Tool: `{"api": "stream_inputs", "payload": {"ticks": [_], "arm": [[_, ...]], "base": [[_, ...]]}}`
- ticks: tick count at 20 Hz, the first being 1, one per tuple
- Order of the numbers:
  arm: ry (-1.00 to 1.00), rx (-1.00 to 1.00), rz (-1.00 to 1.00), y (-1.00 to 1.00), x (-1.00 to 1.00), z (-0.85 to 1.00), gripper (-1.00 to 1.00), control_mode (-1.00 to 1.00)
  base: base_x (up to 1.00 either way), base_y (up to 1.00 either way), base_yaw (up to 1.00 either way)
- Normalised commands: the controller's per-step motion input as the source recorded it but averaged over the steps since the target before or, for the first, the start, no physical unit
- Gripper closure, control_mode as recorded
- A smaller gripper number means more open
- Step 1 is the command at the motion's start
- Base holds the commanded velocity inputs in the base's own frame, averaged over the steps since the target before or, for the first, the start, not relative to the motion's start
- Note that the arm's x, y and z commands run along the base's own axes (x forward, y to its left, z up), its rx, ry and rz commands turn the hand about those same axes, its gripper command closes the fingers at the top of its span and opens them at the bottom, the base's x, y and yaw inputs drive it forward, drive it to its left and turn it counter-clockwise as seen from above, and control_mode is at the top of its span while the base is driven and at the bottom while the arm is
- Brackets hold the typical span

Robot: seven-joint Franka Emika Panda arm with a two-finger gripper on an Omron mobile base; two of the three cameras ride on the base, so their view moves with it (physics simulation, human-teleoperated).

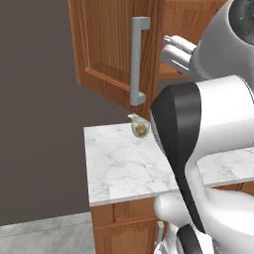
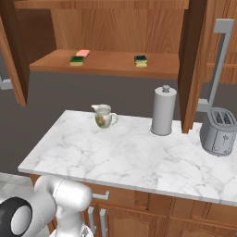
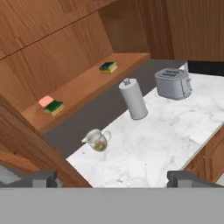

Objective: Pick the sponge and sponge from the cabinet and place them on the counter.

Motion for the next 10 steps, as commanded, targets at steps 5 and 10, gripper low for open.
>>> {"api": "stream_inputs", "payload": {"ticks": [5, 10], "arm": [[-0.03, 0.28, 0.04, -0.6, -0.12, 0.0, -1.0, -1.0], [-0.03, 0.3, 0.05, -0.58, -0.05, 0.0, -1.0, -1.0]], "base": [[0.0, 0.0, 0.0], [0.0, 0.0, 0.0]]}}
